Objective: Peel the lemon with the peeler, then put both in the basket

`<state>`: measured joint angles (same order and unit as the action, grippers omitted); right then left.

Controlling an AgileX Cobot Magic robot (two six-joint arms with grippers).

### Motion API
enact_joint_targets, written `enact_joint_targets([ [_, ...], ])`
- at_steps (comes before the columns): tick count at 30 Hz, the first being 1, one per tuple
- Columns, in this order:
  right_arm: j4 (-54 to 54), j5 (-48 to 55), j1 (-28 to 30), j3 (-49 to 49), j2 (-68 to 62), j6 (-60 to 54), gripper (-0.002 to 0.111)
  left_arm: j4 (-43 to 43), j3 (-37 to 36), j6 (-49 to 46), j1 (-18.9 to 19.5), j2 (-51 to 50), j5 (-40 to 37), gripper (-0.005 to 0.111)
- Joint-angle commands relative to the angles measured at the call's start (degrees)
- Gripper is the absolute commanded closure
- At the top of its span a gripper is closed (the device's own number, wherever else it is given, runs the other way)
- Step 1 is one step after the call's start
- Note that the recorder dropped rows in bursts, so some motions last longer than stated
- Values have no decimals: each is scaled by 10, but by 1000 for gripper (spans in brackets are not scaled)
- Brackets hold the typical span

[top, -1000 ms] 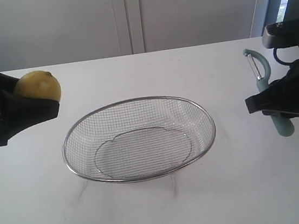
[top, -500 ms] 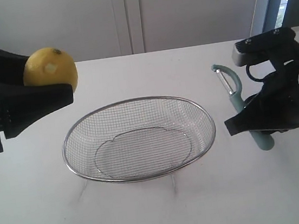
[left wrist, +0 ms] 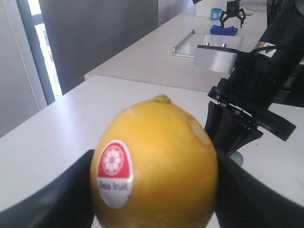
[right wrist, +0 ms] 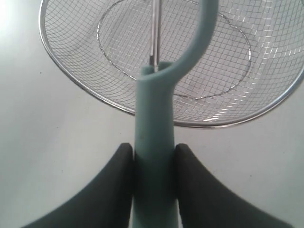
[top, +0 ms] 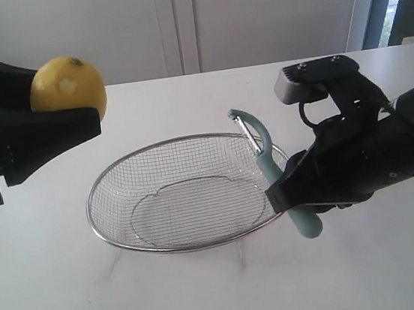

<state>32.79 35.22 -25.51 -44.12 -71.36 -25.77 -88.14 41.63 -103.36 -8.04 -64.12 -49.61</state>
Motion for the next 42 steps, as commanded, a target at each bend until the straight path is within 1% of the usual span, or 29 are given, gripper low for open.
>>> enact_joint_targets([
  [1, 9, -4, -2, 1, 4, -12, 108, -23, -3, -5, -1, -21, -15, 107],
  [7, 9, 11, -2, 1, 2, -12, 108, -58, -3, -18, -5, -71, -77, 107],
  [10, 15, 28, -2, 1, -9, -19, 108, -55, -3, -18, -23, -84, -68, 107],
  [13, 55, 29, -2, 1, -21, -49, 108, -52, -3, -18, -48, -95, -56, 107],
  [17, 158, 36, -2, 1, -35, -122, 108, -45, -3, -21, -71, -102, -51, 107],
  [18, 196, 44, -2, 1, -38, -155, 108, -44, -3, -21, -76, -106, -46, 107],
  [25, 294, 71, -2, 1, -42, -220, 108, -44, -3, -21, -81, -107, -30, 107],
  [27, 338, 93, -2, 1, -42, -251, 108, -44, -3, -21, -81, -107, -30, 107],
  [30, 369, 99, -2, 1, -42, -262, 108, -44, -3, -21, -81, -107, -30, 107],
  [34, 425, 149, -2, 1, -42, -295, 108, -44, -3, -21, -81, -107, -30, 107],
  [42, 442, 167, -2, 1, -42, -302, 108, -44, -3, -21, -81, -107, -29, 107],
])
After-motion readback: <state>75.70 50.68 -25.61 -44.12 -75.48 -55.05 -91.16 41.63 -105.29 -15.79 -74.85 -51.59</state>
